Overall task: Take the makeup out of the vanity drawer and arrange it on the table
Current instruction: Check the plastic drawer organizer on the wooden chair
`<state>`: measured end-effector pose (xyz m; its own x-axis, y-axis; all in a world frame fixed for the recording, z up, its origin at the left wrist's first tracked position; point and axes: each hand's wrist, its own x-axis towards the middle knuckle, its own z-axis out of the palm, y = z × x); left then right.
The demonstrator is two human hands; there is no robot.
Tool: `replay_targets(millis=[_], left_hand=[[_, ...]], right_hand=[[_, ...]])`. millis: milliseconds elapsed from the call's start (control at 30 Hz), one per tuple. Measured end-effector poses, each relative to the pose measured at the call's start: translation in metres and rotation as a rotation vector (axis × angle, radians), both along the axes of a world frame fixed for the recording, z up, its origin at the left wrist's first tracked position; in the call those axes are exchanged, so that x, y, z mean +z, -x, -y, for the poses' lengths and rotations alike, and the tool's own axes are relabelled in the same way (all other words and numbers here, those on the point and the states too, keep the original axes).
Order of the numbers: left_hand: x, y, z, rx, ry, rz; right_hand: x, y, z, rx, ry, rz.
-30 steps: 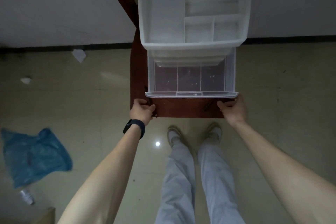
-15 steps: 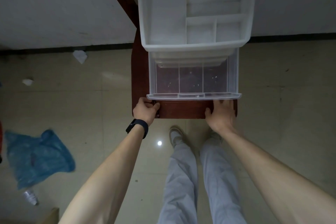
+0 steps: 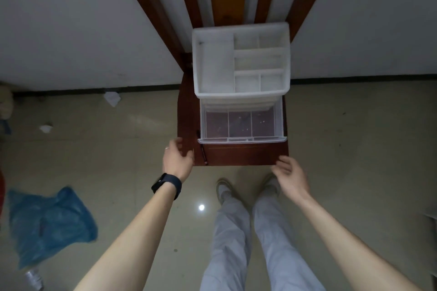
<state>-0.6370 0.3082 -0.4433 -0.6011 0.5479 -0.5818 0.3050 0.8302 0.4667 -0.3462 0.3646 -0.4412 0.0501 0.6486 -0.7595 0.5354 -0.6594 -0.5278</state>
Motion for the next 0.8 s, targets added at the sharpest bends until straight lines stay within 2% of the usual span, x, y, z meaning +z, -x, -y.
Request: replay_targets(millis=[100,267,433,567,800], left_hand=[[0.026,0.003,-0.009,-0.08,-0.115,-0.145],[0.055,0.008,-0.051,-0.521,-0.29,-0.44],[0.046,0.015,-0.092,-0.952,-0.243,-0.538],[0.036,0.016,-0.097,-0.972,-0.205,-0.497],[0.033,0.015,-0.093,-0.939,-0.247,-0.454]], right_hand=[[0.027,0.014,0.002,-0.175,0.064,-0.126],[0.051,0.051,-0.001,-0.296,0.139,-0.316],[0.051,0.08,-0.013,-0.59,0.266,-0.547],[0.052,0.089,-0.018,-0.741,0.272,-0.675],[0.05,0.103,-0.039,-0.672,0.222,-0.721]])
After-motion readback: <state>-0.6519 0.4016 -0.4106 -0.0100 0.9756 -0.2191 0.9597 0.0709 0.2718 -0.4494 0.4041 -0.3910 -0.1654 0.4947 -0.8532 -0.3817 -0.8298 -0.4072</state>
